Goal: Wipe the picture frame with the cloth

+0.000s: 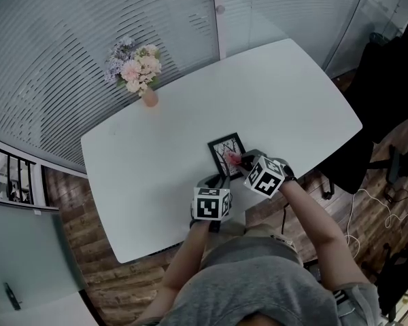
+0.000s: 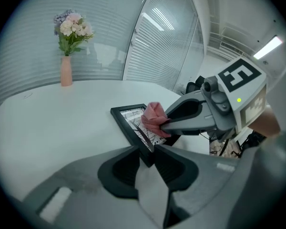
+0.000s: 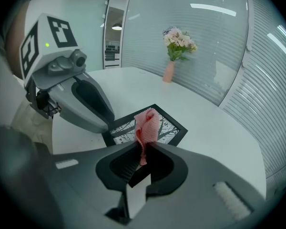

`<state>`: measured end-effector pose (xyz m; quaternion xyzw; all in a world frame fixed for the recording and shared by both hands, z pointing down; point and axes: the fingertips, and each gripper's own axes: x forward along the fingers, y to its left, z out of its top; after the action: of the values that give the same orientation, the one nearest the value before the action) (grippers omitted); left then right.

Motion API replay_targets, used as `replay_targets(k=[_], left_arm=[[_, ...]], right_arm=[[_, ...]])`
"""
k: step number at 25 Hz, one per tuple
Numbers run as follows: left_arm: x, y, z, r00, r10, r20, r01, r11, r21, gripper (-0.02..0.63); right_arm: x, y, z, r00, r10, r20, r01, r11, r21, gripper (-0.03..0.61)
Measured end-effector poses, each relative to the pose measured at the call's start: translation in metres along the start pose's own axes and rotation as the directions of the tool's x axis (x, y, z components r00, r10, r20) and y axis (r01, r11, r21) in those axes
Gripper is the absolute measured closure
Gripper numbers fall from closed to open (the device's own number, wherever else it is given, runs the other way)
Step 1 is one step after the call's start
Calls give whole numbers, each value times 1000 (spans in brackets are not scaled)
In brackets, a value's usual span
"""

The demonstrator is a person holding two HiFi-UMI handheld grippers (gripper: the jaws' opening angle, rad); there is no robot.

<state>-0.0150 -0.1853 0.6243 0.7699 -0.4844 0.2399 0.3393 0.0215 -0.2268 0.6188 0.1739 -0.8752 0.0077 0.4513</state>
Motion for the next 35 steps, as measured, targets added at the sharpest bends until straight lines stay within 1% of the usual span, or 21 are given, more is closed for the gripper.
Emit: replay_targets(k=[4,9,13,15,17,19,23,26,31,33,35], left_arm=[[0,1,-1,1000,10,5,-10,1000,4,514],[0,1,0,999,30,12,-30,999,18,515],[1,1,1,999,40,17,-41,999,25,515],[0,2,2,999,44,25,-44,998,34,515],[-4,0,0,998,48,38,-50,998,42,515],[-11,-3,0,997,55,59,-57,997,43,515],[-32,-10,2,992,69,108,-72,997,28,515],[-46,-16,-5,990,75,119,-78,997,17,521],[-73,-26,-13,986,74,152,-77,997,15,582],[-85,-29,-15,983,67,172,-70,997,11,603],[-97,-33,-18,980,53,192,-57,998,18,612]], right_arm=[[-2,8,-4,1000,-8,0,8,1000,-2,543],[-3,8,-5,1000,-28,-1,28,1000,8,543],[-3,5,-4,998,-59,-4,59,998,24,543],[-5,3,-1,995,-101,18,100,993,69,540],[-14,2,2,986,-152,61,143,980,138,540],[-25,5,4,977,-189,102,167,966,197,540],[-47,18,11,963,-205,176,157,955,252,540],[-64,29,11,952,-223,209,151,938,311,540],[-92,48,13,931,-266,250,135,888,440,540],[-103,60,16,921,-284,266,134,874,467,540],[-111,74,19,913,-298,278,137,867,479,540]])
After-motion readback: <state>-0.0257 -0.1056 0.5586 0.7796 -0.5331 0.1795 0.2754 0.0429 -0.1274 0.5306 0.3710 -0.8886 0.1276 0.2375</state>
